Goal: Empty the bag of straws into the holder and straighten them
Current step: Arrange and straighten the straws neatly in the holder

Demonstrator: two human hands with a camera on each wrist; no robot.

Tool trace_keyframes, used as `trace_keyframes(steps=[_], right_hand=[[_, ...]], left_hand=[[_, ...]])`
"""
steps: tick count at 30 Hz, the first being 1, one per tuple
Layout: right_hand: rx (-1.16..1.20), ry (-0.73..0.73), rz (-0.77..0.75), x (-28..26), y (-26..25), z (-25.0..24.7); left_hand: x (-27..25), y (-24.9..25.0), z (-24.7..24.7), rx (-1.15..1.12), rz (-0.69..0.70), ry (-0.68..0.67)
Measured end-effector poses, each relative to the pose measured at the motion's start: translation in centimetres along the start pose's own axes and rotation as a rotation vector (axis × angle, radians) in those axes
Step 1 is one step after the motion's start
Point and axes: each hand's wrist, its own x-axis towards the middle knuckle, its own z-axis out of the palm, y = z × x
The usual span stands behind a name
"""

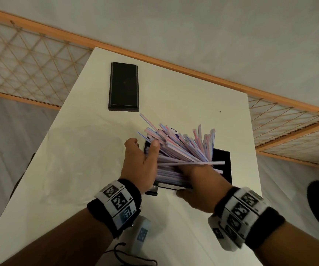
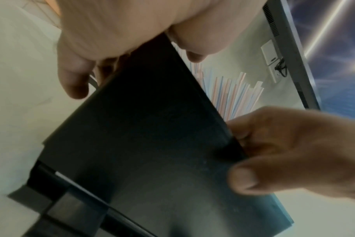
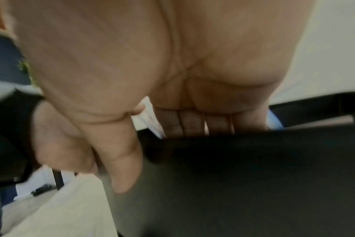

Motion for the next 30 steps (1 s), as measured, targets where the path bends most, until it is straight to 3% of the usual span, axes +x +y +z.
trace_keyframes(steps=[2, 4, 5, 6, 8, 9, 10, 13, 19, 23, 28, 30], right_hand=[[-0.01, 0.127, 0.021, -1.8, 0.5, -0.5], [-0.079, 0.102, 0.112, -3.2, 0.7, -1.3], [-0.102, 0.054, 0.155, -3.4, 0.9, -1.4], [-0.121, 0.01, 0.182, -3.2, 1.1, -1.2], [-0.125, -0.017, 0.182, -2.4, 1.5, -0.5], [-0.114, -0.009, 0.167, -1.8, 1.6, 0.0], [-0.096, -0.008, 0.156, -1.3, 1.6, 0.4], [-0.103, 0.001, 0.15, -0.2, 1.5, 1.2], [-0.069, 0.011, 0.098, -0.3, 1.1, 2.6], [-0.209, 0.058, 0.165, -1.3, 0.8, 3.3], [-0.024, -0.048, 0.166, -1.0, 0.8, 2.8], [-0.021, -0.042, 0.16, -1.2, 1.0, 2.7]], left_hand=[[0.0, -0.4, -0.6, 0.088, 0.124, 0.122], [-0.4, 0.1, -1.7, 0.162, 0.387, 0.257], [-0.8, 0.8, -2.2, 0.201, 0.539, 0.249], [-1.4, 1.6, -2.4, 0.257, 0.684, 0.136], [-2.6, 3.7, -1.6, 0.556, 0.838, -0.308], [-3.0, 4.2, -0.6, 0.802, 0.842, -0.527], [-3.0, 4.4, 0.5, 1.028, 0.815, -0.656], [-1.9, 4.4, 2.7, 1.368, 0.624, -0.786], [-1.7, 3.1, 2.7, 1.513, 0.555, -0.774], [-2.2, 2.0, 2.2, 1.491, 0.563, -0.718], [-2.8, 2.4, 2.3, 1.512, 0.469, -0.732], [-3.2, 2.4, 2.2, 1.515, 0.493, -0.705]])
